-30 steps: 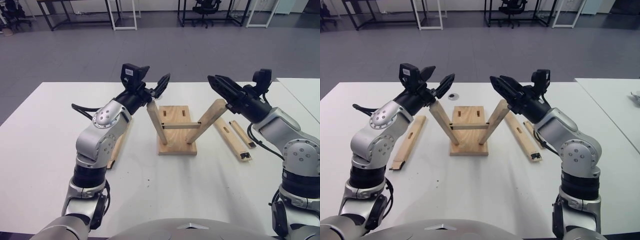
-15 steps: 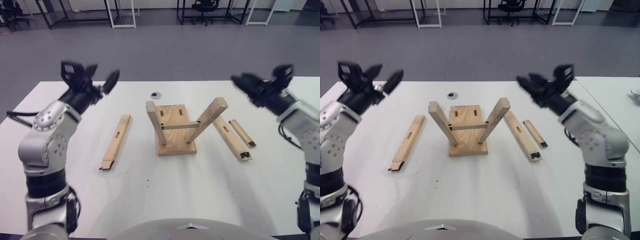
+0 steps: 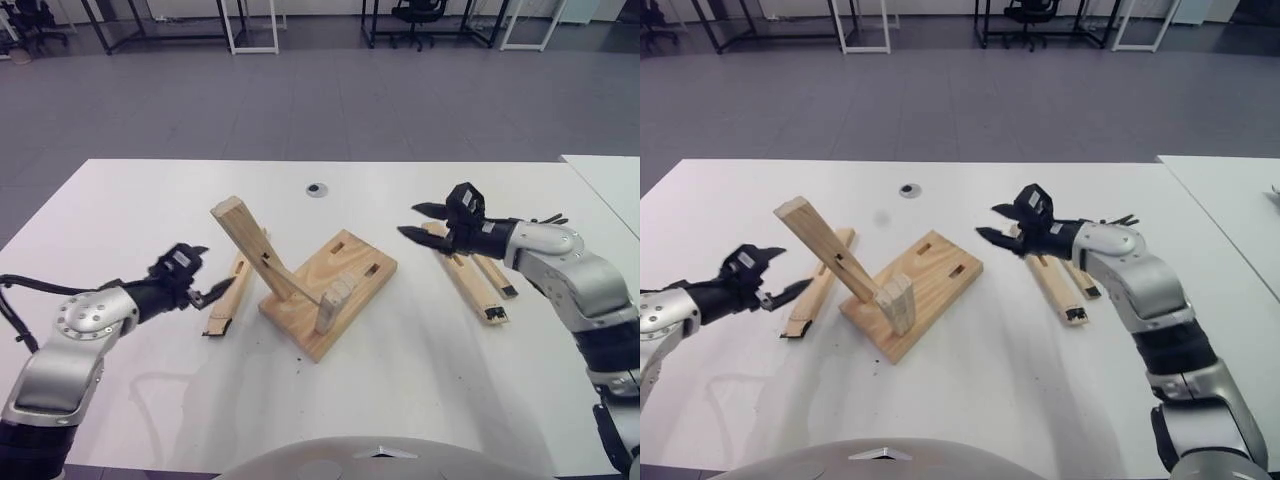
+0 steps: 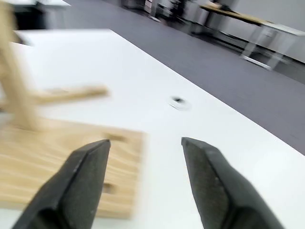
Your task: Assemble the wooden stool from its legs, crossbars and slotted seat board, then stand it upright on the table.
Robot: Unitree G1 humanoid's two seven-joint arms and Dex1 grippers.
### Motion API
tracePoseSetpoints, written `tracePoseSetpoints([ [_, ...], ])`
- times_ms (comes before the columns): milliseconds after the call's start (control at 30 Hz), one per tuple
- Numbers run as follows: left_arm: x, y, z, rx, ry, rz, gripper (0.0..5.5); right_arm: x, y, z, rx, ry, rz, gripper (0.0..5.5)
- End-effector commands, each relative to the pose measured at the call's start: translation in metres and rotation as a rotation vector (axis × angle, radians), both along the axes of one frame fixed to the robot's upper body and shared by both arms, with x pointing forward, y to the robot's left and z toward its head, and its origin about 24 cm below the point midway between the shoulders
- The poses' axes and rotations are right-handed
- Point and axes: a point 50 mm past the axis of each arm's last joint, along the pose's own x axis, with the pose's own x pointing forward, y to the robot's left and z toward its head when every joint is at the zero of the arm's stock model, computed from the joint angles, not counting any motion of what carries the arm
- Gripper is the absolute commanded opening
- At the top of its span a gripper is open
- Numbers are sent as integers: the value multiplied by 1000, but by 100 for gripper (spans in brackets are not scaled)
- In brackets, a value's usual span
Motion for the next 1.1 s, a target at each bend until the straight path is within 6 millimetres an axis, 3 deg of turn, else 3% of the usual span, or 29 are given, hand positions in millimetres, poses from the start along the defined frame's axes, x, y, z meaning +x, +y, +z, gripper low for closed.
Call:
tracePoseSetpoints([
  [33, 1, -37, -23, 133, 72, -225, 396, 28, 11, -71, -87, 105, -88, 279],
  [167, -4, -48, -19, 254, 87, -343, 396, 23, 19, -108, -163, 170, -26, 279],
  [300, -2, -48, -9, 284, 71, -348, 396, 24, 27, -111, -158, 171, 65, 279],
  [433, -6, -45, 16, 237, 34, -333, 396, 23, 23, -111, -212, 142, 100, 279],
  [567, -18, -42, 2, 257, 119, -362, 396, 22, 20, -113, -259, 122, 95, 279],
  [700, -28, -50, -30, 282, 187, -408, 396, 23, 25, -112, -244, 94, 99, 279],
  [833, 21, -87, -41, 189, -68, -288, 396, 8, 16, -119, -193, 157, 193, 279],
  [967, 65, -104, -59, 289, -137, -348, 396, -38, -20, -123, -41, 243, 303, 279],
  [1033, 101, -96, -59, 311, -152, -288, 396, -56, -23, -108, -3, 205, 339, 279],
  [1100, 123, -70, -56, 441, -191, -242, 396, -68, -19, -87, 35, 163, 367, 279],
])
